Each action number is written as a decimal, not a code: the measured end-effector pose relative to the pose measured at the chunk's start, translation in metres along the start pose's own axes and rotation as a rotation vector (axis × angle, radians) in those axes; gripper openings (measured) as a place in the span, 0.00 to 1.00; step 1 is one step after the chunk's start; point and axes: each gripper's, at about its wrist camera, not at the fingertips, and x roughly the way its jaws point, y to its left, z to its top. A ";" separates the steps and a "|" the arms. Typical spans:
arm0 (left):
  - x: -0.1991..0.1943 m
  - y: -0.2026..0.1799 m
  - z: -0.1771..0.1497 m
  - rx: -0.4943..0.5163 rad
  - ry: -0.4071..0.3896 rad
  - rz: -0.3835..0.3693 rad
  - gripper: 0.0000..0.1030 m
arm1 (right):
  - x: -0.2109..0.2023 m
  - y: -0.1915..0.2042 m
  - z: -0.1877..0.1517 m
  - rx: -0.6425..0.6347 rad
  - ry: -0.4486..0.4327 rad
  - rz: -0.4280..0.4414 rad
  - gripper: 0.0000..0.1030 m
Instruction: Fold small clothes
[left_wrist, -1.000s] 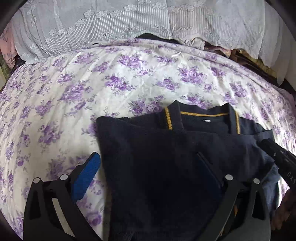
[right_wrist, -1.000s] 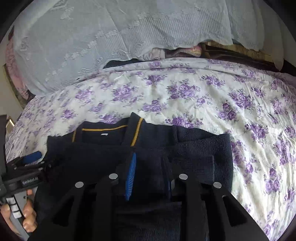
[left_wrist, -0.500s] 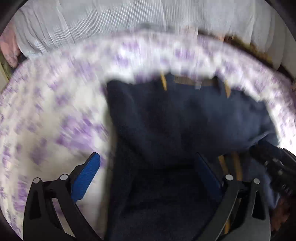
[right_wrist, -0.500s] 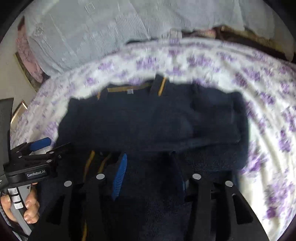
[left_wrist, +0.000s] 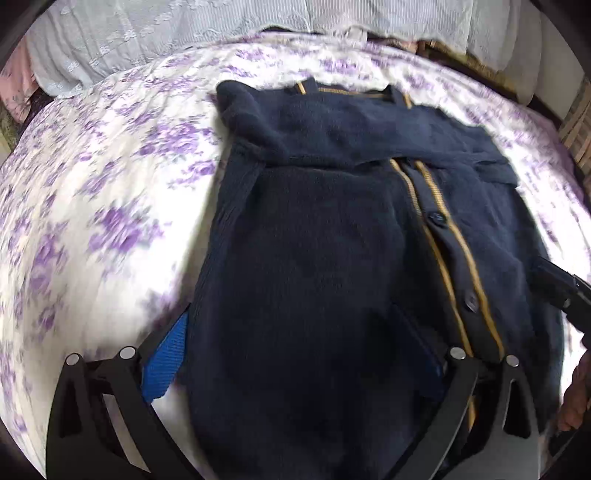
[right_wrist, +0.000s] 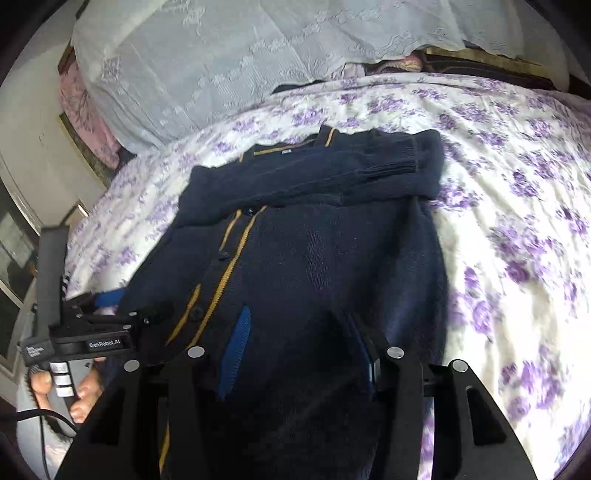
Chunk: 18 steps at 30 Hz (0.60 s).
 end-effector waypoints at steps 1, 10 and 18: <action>-0.008 0.003 -0.008 -0.005 -0.016 -0.014 0.96 | -0.012 -0.002 -0.007 -0.008 -0.015 0.006 0.52; -0.028 -0.003 -0.061 0.032 -0.019 0.060 0.96 | -0.043 -0.007 -0.057 -0.102 -0.007 -0.133 0.52; -0.050 -0.004 -0.088 0.003 -0.080 0.034 0.96 | -0.052 -0.013 -0.078 -0.064 -0.002 -0.037 0.63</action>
